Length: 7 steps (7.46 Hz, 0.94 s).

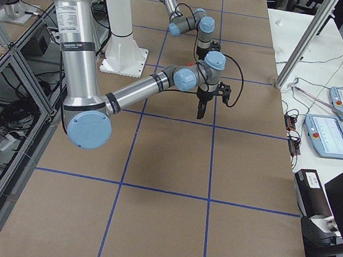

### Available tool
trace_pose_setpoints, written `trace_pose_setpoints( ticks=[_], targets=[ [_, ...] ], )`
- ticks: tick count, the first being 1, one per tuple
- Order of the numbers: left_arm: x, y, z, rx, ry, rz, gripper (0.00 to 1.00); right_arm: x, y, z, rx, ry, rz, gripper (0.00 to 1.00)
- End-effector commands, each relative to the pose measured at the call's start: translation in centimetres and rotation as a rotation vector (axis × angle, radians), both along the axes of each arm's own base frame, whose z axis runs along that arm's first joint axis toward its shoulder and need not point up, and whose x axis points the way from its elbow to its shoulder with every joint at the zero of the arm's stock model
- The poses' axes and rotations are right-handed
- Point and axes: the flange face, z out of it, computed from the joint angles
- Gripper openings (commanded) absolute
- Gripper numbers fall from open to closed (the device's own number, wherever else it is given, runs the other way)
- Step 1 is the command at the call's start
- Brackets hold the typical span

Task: Form red blocks into L shape at center
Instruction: 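Open the left gripper and move it toward the last red cube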

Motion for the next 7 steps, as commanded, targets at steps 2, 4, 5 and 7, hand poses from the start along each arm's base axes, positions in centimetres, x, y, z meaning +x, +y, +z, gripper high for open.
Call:
trace_pose_setpoints(
  ticks=[2, 4, 5, 7],
  targets=[
    [0.00, 0.00, 0.07, 0.002, 0.000, 0.002, 0.31, -0.03, -0.04, -0.05, 0.001, 0.000, 0.000, 1.00],
    [0.03, -0.03, 0.06, 0.006, 0.003, 0.002, 0.67, -0.03, -0.04, -0.06, 0.002, -0.001, -0.001, 1.00],
    [0.33, -0.07, 0.46, 0.011, 0.011, 0.004, 0.85, -0.03, -0.04, -0.06, 0.002, -0.001, -0.001, 1.00],
    [0.39, -0.10, 0.52, 0.011, 0.014, 0.003, 0.99, -0.05, -0.07, -0.14, 0.003, -0.001, -0.001, 1.00]
  ],
)
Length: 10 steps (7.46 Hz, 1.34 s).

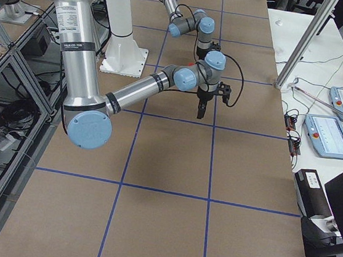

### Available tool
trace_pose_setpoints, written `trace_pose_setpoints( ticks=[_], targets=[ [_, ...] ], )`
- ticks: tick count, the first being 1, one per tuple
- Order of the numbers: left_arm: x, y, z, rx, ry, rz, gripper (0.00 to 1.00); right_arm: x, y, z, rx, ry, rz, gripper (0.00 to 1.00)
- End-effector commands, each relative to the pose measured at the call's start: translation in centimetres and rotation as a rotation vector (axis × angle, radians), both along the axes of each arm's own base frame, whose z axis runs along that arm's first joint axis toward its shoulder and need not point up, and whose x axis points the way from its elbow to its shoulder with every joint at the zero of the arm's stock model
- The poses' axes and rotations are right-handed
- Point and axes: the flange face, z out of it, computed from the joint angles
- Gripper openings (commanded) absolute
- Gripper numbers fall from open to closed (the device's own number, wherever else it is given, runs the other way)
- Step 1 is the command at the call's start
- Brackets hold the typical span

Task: Form red blocks into L shape at center
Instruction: 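Open the left gripper and move it toward the last red cube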

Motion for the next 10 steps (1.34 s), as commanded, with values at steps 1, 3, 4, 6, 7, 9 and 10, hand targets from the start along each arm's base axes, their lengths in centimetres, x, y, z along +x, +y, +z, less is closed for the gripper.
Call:
trace_pose_setpoints(
  ticks=[1, 3, 4, 6, 7, 9, 10],
  targets=[
    [0.1, 0.0, -0.1, 0.002, 0.005, 0.000, 0.99, 0.0, -0.1, -0.1, 0.002, -0.001, 0.000, 1.00],
    [-2.3, -0.6, -2.6, 0.025, 0.047, -0.023, 0.99, -0.1, -0.1, -0.2, 0.004, -0.002, 0.000, 1.00],
    [-5.1, -0.4, -4.7, 0.034, 0.067, -0.038, 0.99, 0.0, -0.1, -0.1, 0.002, -0.001, 0.000, 1.00],
    [-13.5, 3.7, -0.3, 0.064, 0.075, -0.029, 0.99, 0.0, 0.0, -0.2, 0.004, -0.002, 0.000, 1.00],
    [-18.5, 5.4, 3.9, 0.111, 0.062, -0.002, 0.99, 0.1, 0.0, -0.2, 0.004, -0.004, 0.001, 1.00],
    [-29.7, 6.0, 14.0, 0.165, -0.017, 0.027, 0.99, 0.2, 0.0, -0.3, 0.006, -0.004, 0.003, 1.00],
    [-35.5, 5.2, 20.0, 0.118, 0.011, 0.042, 0.99, 0.1, 0.0, -0.3, 0.006, -0.004, 0.001, 1.00]
  ],
)
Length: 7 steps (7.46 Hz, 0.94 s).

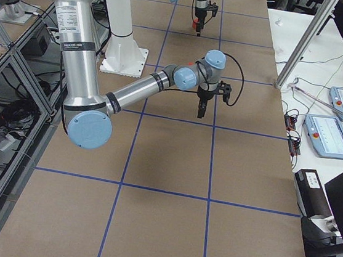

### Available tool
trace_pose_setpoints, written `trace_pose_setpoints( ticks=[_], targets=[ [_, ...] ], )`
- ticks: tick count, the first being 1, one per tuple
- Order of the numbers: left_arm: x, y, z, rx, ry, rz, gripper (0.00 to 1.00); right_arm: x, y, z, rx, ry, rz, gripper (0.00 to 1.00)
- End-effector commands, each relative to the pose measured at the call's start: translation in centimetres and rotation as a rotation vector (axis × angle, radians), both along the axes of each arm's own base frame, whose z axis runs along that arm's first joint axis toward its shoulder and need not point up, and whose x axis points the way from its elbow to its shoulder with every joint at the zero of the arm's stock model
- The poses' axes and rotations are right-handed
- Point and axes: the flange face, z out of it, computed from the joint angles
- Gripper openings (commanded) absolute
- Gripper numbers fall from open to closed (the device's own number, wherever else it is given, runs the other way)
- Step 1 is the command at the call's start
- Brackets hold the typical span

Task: Form red blocks into L shape at center
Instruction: 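Open the left gripper and move it toward the last red cube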

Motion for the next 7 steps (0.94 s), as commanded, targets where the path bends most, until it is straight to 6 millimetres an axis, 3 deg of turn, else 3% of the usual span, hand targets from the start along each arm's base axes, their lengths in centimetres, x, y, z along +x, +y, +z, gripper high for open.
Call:
trace_pose_setpoints(
  ticks=[1, 2, 3, 5, 7],
  targets=[
    [-13.2, 0.2, 13.5, -0.104, 0.022, -0.008, 0.99, 0.0, 0.0, -0.1, 0.002, -0.001, 0.000, 1.00],
    [-16.7, 0.8, 19.2, -0.172, -0.001, -0.065, 0.99, 0.0, 0.1, -0.1, 0.001, -0.001, 0.001, 1.00],
    [-17.5, 0.0, 23.1, -0.286, -0.034, -0.148, 1.00, 0.0, 0.0, -0.1, 0.003, 0.000, 0.001, 1.00],
    [-15.1, -2.4, 21.3, -0.608, 0.037, -0.494, 1.00, -0.1, 0.0, -0.3, 0.005, -0.001, 0.002, 1.00],
    [-13.8, -3.0, 20.3, -0.701, 0.079, -0.587, 1.00, -0.2, -0.1, -0.4, 0.008, 0.001, 0.003, 1.00]
  ],
)
